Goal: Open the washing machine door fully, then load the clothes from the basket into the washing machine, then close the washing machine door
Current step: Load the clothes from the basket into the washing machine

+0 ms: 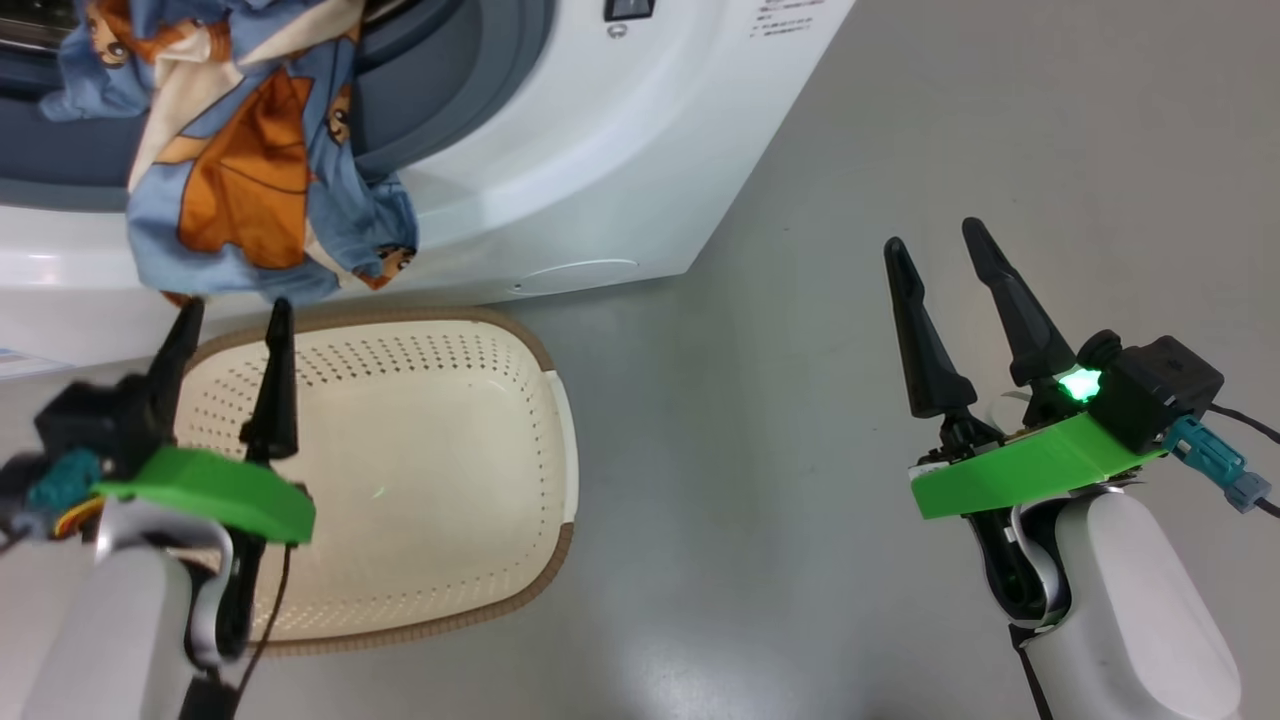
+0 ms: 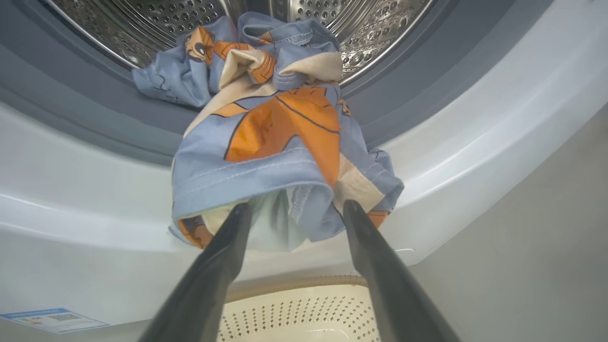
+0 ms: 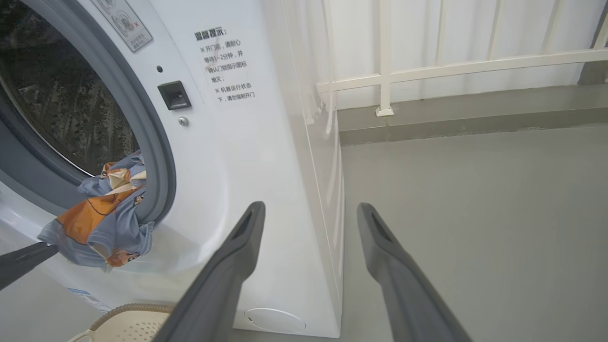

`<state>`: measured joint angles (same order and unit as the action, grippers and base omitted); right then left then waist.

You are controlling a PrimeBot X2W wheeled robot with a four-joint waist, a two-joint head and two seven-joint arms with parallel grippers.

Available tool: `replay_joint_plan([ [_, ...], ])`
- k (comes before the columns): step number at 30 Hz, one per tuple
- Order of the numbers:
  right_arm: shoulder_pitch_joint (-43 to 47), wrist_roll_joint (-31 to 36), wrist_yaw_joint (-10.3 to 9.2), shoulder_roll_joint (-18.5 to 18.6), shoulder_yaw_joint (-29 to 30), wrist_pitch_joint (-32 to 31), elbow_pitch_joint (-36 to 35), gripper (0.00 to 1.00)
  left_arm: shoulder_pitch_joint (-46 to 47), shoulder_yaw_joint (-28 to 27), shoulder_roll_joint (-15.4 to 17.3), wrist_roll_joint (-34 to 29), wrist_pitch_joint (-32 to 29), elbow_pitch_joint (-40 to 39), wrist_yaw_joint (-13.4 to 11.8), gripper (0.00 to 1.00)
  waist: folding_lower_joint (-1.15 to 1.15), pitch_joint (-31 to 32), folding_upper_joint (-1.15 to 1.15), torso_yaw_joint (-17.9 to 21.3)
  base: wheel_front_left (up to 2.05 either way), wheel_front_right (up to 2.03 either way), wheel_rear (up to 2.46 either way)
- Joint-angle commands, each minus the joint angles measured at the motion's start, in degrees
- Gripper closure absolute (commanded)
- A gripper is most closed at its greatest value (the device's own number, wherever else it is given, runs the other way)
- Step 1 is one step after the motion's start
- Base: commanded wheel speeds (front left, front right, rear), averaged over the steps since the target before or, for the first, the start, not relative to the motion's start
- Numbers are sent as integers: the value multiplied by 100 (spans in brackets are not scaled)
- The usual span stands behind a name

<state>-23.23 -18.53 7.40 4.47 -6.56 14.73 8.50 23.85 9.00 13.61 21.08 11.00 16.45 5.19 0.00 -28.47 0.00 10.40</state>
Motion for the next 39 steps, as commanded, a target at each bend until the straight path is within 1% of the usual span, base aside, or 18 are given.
replay_joint_plan([
  [1, 66, -16, 9, -43, -112, 27, -145, 0, 201, -145, 158, 40, -19, 1, 29, 0, 0, -14, 0, 27, 0, 0, 0],
  [6, 55, -38, 9, -70, -128, 27, -151, 0, 696, 1, 109, 213, -188, 719, 120, 0, 0, -65, 0, 127, 0, 0, 0],
  [11, 32, -54, 9, -101, -118, 27, -168, 0, 1278, 40, 130, 350, -182, 1600, 164, 0, 0, -142, 0, 248, 0, 0, 0],
  [14, 30, -56, 9, -113, -100, 27, -173, 0, 1526, 73, 108, 422, -369, 2064, 173, 0, 0, -169, 0, 276, 0, 0, 0],
  [25, 4, -39, 9, -144, -117, 27, -187, 0, 2391, 192, 92, 541, -91, 3179, 209, 0, 0, -256, 0, 294, 0, 0, 0],
  [28, -9, -34, 9, -146, -112, 27, -190, 0, 2522, 252, 72, 548, -68, 3350, 214, 0, 0, -275, 0, 282, 0, 0, 0],
  [29, -18, -30, 9, -147, -108, 27, -188, 0, 2587, 280, 59, 555, -53, 3426, 216, 4, 0, -284, 0, 275, 0, 0, 0],
  [30, -26, -26, 9, -148, -106, 27, -185, 0, 2645, 305, 51, 564, -34, 3501, 218, 18, 0, -289, 0, 270, 0, 0, 0],
  [32, -37, -15, 9, -149, -116, 27, -179, 0, 2739, 344, 45, 581, 23, 3636, 221, 54, 0, -288, 0, 272, 0, 0, 0],
  [33, -42, -13, 9, -150, -124, 27, -175, 0, 2778, 361, 50, 589, 57, 3698, 222, 76, 0, -284, 0, 278, 0, 0, 0],
  [34, -47, -14, 9, -151, -130, 27, -172, 0, 2804, 382, 53, 598, 90, 3752, 223, 100, 0, -280, 0, 285, 0, 0, 0],
  [39, -29, -32, 9, -154, -112, 27, -159, 0, 2729, 575, 41, 713, 225, 3838, 227, 100, 0, -251, 0, 297, 0, 0, 0],
])
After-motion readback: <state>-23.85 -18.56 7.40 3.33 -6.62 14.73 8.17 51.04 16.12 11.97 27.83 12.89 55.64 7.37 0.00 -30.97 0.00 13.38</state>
